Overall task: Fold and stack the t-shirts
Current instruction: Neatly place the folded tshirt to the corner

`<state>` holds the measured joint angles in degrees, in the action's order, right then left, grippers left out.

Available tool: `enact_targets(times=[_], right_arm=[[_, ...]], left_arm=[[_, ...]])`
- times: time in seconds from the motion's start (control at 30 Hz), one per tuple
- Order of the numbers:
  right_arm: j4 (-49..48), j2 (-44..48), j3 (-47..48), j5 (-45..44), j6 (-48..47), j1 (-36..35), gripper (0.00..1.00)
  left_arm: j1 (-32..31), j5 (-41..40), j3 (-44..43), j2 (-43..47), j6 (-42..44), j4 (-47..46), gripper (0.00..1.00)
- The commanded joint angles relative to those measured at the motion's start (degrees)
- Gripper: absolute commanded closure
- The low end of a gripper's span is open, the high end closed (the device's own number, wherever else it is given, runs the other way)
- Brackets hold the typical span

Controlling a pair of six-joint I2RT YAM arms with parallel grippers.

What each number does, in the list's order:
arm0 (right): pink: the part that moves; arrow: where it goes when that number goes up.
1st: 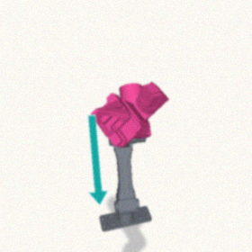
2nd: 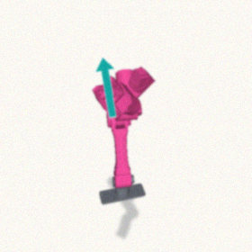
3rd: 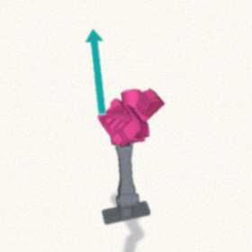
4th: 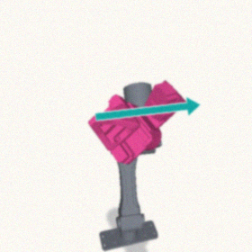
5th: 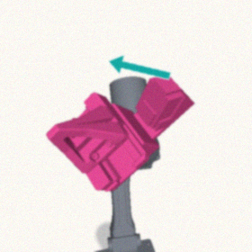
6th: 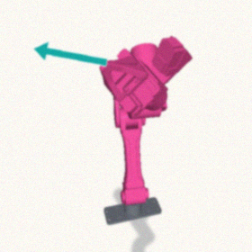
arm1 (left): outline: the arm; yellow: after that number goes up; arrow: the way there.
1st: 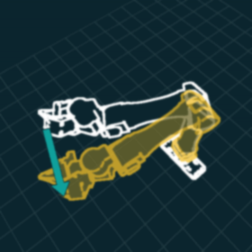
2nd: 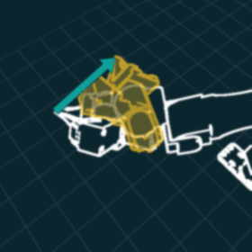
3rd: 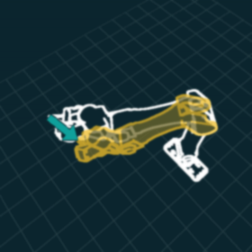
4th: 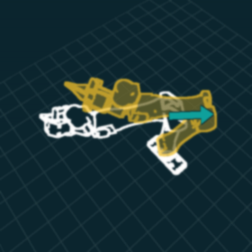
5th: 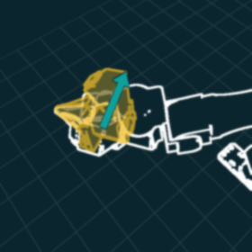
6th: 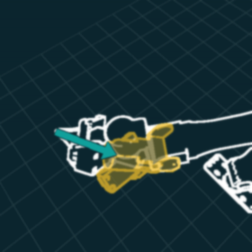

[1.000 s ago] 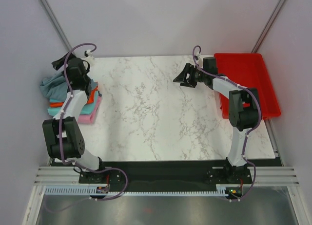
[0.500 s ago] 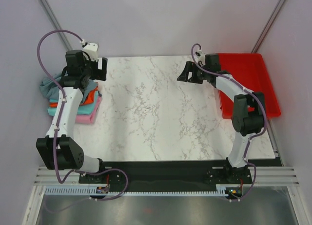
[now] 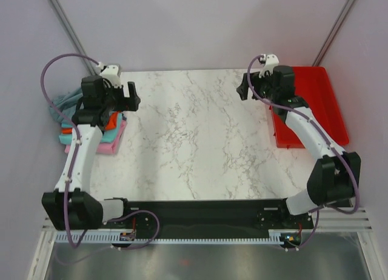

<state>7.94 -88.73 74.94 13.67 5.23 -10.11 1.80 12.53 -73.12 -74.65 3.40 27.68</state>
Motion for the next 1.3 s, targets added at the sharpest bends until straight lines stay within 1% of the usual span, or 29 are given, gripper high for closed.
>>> enact_targets(times=[0.0,0.07,0.1,0.13,0.2,0.27,0.3,0.33,0.37,0.4,0.47,0.53,0.57,0.6,0.63,0.73,0.77,0.8,0.83,0.87,0.93,0.97,1.0,1.07,1.1,1.13,1.17,1.23,1.27], right_arm=[[-0.12,12.21,-8.56,-2.93,-4.79,-0.26,0.02],[0.14,18.56,-16.09,-5.14,-9.08,-0.35,0.02],[-0.12,24.60,-18.66,-6.45,-10.75,-0.44,0.02],[-1.08,27.18,-21.38,-8.38,-10.68,-0.44,0.02],[-2.40,33.41,-29.56,-9.01,-13.13,-0.35,0.02],[-4.60,35.46,-36.66,-9.36,-22.08,-0.35,0.02],[-6.69,36.34,-39.31,-11.98,-21.94,-0.35,0.02],[-12.72,36.69,-41.95,-16.18,-19.85,-0.26,0.02],[-15.48,37.39,-46.33,-20.48,-11.65,0.00,0.02],[-18.37,39.14,-48.55,-26.62,-8.69,0.26,0.02],[-28.47,40.38,-55.64,-26.77,-5.42,0.44,0.02],[-35.85,38.64,-59.18,-26.94,-3.40,0.44,0.02],[-38.42,34.28,-59.73,-28.25,-1.30,0.35,0.02],[-40.18,32.67,-59.91,-31.74,0.29,0.44,0.02],[-42.38,31.44,-59.99,-32.12,1.61,0.96,0.02],[-50.79,27.04,-62.36,-29.24,-0.92,0.97,0.02],[-53.18,23.64,-62.98,-29.32,-1.10,1.06,0.02],[-55.64,21.51,-63.51,-29.40,-2.06,0.97,0.02],[-61.15,19.66,-64.99,-28.45,-2.94,1.06,0.02],[-63.29,18.34,-64.74,-28.26,-3.30,1.06,0.02],[-66.72,14.74,-63.26,-25.39,-4.87,1.14,0.02],[-65.35,13.77,-62.20,-25.97,-4.80,1.06,0.02],[-64.99,11.76,-61.32,-27.02,-4.80,1.06,0.02],[-73.04,8.15,-62.54,-28.00,-5.59,1.93,0.02],[-74.12,5.87,-62.46,-26.43,-5.76,2.46,0.02],[-75.43,4.80,-62.80,-25.46,-6.81,2.72,0.02],[-76.58,2.62,-63.16,-21.45,-7.60,2.73,0.02],[-79.83,1.45,-63.60,-21.40,-8.22,2.81,0.02],[-79.06,0.50,-62.82,-21.14,-7.35,2.99,0.02]], left_arm=[[-0.40,-0.13,7.27,13.60,-8.48,-6.84,0.01],[-0.40,-4.33,16.22,19.17,-10.42,-12.18,0.00],[-0.40,-6.01,19.91,22.06,-12.52,-20.65,0.01],[-0.31,-8.21,27.61,25.57,-12.63,-25.00,0.00],[-0.40,-10.41,34.42,26.58,-11.22,-35.62,0.00],[0.04,-10.43,41.63,24.12,-11.22,-35.68,0.00],[0.48,-15.12,44.70,23.51,-9.31,-42.90,0.01],[1.18,-18.83,51.26,23.33,-10.07,-51.94,0.01],[1.97,-21.39,52.63,23.06,-10.43,-52.72,0.01],[2.32,-21.76,53.60,22.71,-10.08,-53.08,0.01],[2.68,-20.37,55.71,22.36,-12.44,-53.43,0.01],[2.68,-15.47,56.77,21.40,-13.59,-55.61,0.01],[2.59,-13.26,56.86,18.69,-13.68,-57.11,0.01],[2.68,-11.15,56.78,17.19,-13.33,-58.60,0.01],[2.59,-7.74,56.43,15.08,-12.90,-60.36,0.01],[2.59,-4.11,57.38,8.31,-6.76,-68.18,0.01],[2.50,-4.10,58.17,7.08,-3.61,-72.72,0.01],[2.59,-4.36,59.05,5.15,-3.49,-76.08,0.01],[2.59,-4.54,58.89,4.78,-3.49,-75.50,0.01],[2.50,-3.75,58.62,4.00,-3.57,-76.28,0.00],[1.63,-4.79,58.36,2.59,-3.92,-77.86,0.00],[0.23,-5.50,58.18,1.89,-4.45,-78.65,0.00],[-0.83,-6.03,58.44,0.49,-3.84,-82.14,0.01],[-3.54,-5.51,59.24,-4.43,-0.96,-85.85,0.01],[-3.82,-4.98,59.58,-6.36,-0.33,-89.52,0.01],[-3.91,-6.28,59.59,-7.08,-1.02,-89.73,0.01],[-4.00,-6.38,59.59,-7.09,-0.94,-89.73,0.01],[-4.00,-6.99,60.11,-7.17,-1.20,-91.04,0.01],[-4.26,-7.61,60.20,-7.70,-1.11,-91.40,0.01]])
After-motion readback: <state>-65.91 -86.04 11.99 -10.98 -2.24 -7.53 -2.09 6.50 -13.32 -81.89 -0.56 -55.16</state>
